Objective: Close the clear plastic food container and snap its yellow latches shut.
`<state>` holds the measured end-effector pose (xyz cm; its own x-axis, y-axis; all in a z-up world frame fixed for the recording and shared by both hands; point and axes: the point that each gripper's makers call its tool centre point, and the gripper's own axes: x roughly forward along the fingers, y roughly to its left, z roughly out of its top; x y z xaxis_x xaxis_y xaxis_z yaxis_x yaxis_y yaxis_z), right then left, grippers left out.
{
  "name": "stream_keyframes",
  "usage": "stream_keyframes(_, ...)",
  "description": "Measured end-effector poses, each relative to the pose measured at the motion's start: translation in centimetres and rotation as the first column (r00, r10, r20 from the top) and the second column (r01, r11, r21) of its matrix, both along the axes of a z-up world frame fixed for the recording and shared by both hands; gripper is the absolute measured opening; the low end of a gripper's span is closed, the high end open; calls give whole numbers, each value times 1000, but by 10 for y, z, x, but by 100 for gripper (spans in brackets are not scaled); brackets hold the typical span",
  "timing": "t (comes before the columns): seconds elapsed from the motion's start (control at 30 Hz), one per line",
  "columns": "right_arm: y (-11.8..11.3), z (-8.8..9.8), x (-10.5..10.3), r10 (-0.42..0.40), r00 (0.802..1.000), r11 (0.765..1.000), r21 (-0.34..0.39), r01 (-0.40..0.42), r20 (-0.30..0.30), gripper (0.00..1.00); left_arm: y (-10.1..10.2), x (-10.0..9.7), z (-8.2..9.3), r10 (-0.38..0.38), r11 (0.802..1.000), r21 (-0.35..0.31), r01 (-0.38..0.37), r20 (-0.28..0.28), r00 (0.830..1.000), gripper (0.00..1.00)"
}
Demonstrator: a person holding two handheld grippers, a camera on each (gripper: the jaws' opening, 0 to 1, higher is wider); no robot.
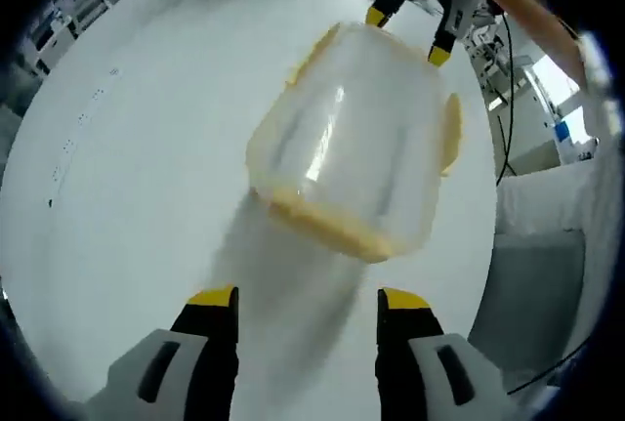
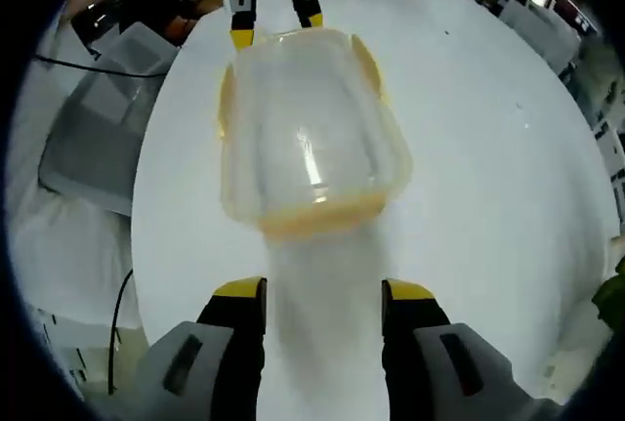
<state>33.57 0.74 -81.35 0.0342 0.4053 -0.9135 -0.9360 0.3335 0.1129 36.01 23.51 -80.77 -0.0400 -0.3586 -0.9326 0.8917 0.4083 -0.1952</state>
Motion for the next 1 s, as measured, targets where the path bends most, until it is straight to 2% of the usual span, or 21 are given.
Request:
stream_keyframes(0.1, -6, 4, 1, -68, 997, 998, -11, 68, -34, 40, -4, 10, 21, 144, 985, -95, -147, -37, 989, 51)
stream_keyframes(0.13, -7, 7, 1, -110, 992, 994, -18, 109, -59, 40, -9, 19, 31, 244, 954, -161, -252, -66, 967, 52)
stream_keyframes(0.2, -7, 13, 3, -188, 978, 982, -10, 188, -93, 42, -8, 35, 43, 401, 886, -207, -414, -104, 910, 52)
stream_keyframes(0.23, -6, 17, 6, -247, 962, 968, 5, 250, -117, 44, -4, 44, 49, 482, 838, -228, -496, -116, 868, 51)
stream_keyframes(0.27, -7, 19, 7, -284, 949, 958, 11, 288, -134, 46, -2, 49, 52, 530, 803, -242, -544, -126, 839, 50)
stream_keyframes(0.3, -9, 23, 8, -335, 928, 940, 5, 341, -159, 46, 1, 47, 53, 555, 782, -239, -575, -151, 818, 49)
stream_keyframes(0.33, -8, 26, 9, -352, 920, 933, 14, 360, -172, 46, 3, 44, 51, 562, 776, -230, -587, -171, 809, 48)
stream_keyframes(0.4, -5, 34, 12, -406, 890, 904, 52, 425, -207, 45, 5, 29, 46, 594, 740, -180, -648, -275, 756, 48)
stream_keyframes(0.43, -3, 39, 12, -434, 869, 885, 68, 461, -240, 46, 1, 22, 45, 608, 711, -172, -682, -336, 719, 47)
stream_keyframes(0.47, -1, 42, 14, -448, 857, 872, 85, 482, -257, 46, -1, 21, 45, 619, 688, -174, -704, -365, 695, 46)
stream_keyframes(0.5, 2, 47, 18, -480, 834, 844, 117, 524, -274, 47, -3, 20, 44, 637, 661, -176, -729, -381, 670, 44)
stream_keyframes(0.53, 5, 49, 20, -509, 811, 818, 133, 560, -288, 47, -5, 20, 43, 651, 642, -179, -745, -386, 654, 43)
stream_keyframes(0.6, 9, 52, 23, -553, 772, 771, 159, 617, -314, 47, -12, 12, 42, 634, 649, -174, -741, -415, 653, 43)
stream_keyframes(0.63, 10, 51, 22, -546, 775, 773, 167, 613, -318, 47, -13, 11, 42, 632, 648, -173, -742, -421, 650, 44)
stream_keyframes(0.67, 13, 51, 18, -548, 763, 761, 174, 625, -342, 46, -18, 8, 42, 634, 637, -171, -751, -438, 638, 44)
stream_keyframes(0.7, 17, 51, 13, -548, 747, 750, 173, 638, -377, 45, -21, 7, 43, 633, 636, -170, -753, -443, 635, 44)
stream_keyframes(0.73, 25, 52, 7, -539, 724, 732, 186, 655, -431, 44, -25, 5, 43, 628, 641, -173, -748, -442, 640, 43)
stream_keyframes(0.77, 27, 52, 5, -538, 713, 723, 190, 665, -449, 41, -26, 4, 43, 627, 644, -168, -746, -443, 641, 42)
stream_keyframes(0.8, 34, 53, 1, -535, 683, 698, 196, 689, -497, 40, -28, 3, 41, 625, 652, -161, -741, -440, 645, 40)
stream_keyframes(0.9, 40, 50, -1, -528, 665, 681, 205, 703, -528, 38, -29, 4, 37, 633, 653, -149, -743, -432, 643, 36)
stream_keyframes(1.0, 43, 44, -2, -530, 670, 696, 185, 694, -520, 38, -32, 3, 35, 636, 651, -148, -745, -430, 641, 36)
